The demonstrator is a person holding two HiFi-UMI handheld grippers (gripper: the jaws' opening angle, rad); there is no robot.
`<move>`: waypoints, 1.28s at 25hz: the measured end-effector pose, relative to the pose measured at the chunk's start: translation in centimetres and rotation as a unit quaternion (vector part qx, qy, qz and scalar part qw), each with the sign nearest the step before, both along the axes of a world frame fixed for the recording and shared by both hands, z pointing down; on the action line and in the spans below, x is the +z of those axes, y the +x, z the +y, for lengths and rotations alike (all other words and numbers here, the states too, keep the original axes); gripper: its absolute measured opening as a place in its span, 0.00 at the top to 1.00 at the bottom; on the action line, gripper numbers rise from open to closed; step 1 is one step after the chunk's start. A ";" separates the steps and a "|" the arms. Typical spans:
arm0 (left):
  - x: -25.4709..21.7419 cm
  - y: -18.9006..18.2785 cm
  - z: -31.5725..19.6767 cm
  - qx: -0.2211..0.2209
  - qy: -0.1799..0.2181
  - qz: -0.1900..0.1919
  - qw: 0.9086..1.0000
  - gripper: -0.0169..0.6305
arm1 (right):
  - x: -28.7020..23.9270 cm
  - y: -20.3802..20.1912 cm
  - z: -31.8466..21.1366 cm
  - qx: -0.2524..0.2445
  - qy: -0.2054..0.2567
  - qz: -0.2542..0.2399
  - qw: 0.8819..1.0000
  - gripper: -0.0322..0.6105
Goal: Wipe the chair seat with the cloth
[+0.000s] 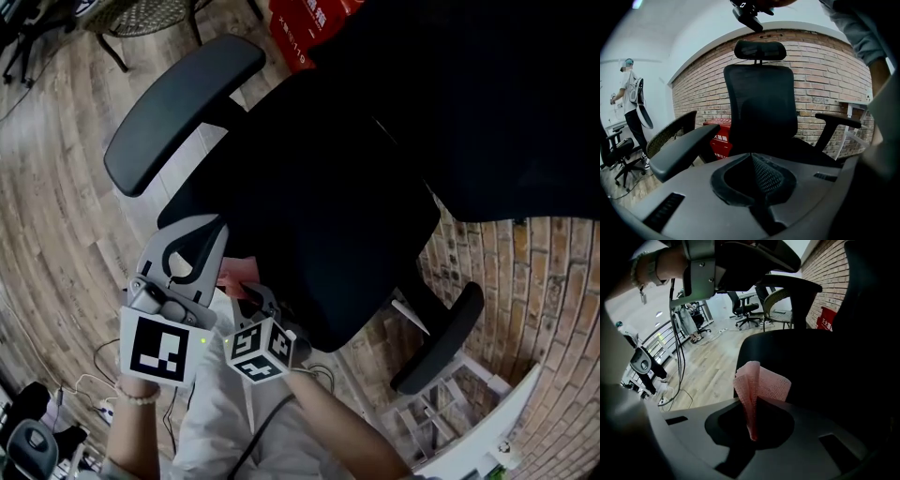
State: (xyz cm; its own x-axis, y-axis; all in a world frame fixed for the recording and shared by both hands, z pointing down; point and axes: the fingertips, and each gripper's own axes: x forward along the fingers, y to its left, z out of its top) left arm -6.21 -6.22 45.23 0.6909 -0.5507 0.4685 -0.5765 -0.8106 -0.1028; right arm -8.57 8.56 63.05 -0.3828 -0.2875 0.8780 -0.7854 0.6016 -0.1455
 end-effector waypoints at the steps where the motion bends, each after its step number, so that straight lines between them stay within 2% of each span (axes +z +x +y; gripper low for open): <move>1: 0.0 0.3 0.0 0.003 -0.001 0.001 1.000 0.95 | 0.0 1.0 -0.1 0.010 0.001 0.007 1.000 0.86; 5: -0.4 2.1 0.1 0.012 -0.004 0.009 1.000 0.95 | 0.2 6.2 -0.6 0.065 0.002 0.042 0.997 0.86; 10: -1.1 4.4 0.1 0.041 -0.003 0.015 0.999 0.95 | 0.1 14.6 -1.4 0.158 0.000 0.094 0.983 0.86; 15: -1.9 6.2 0.0 0.066 0.001 0.019 0.998 0.95 | -0.1 23.4 -1.6 0.265 -0.003 0.141 0.954 0.86; 20: -2.4 7.3 -0.3 0.088 0.006 0.018 0.996 0.95 | -0.7 29.7 -1.7 0.329 -0.012 0.187 0.925 0.86; 23: -2.5 7.4 -0.5 0.099 0.005 0.018 0.995 0.95 | -0.9 31.0 -1.8 0.346 -0.017 0.201 0.916 0.86; 26: -2.6 7.3 -0.5 0.100 0.006 0.018 0.995 0.95 | -0.8 30.2 -1.3 0.345 -0.022 0.197 0.917 0.86; 32: -2.3 6.8 -0.1 0.100 0.005 0.012 0.995 0.95 | -0.1 23.7 1.6 0.350 -0.037 0.140 0.925 0.86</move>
State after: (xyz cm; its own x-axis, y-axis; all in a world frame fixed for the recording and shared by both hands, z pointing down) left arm 0.60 -6.27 42.94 0.7985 -0.4049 0.4456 -0.4054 -0.9087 -0.0993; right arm 15.09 10.20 62.98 0.1199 -0.3137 0.9419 -0.9921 -0.0730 0.1020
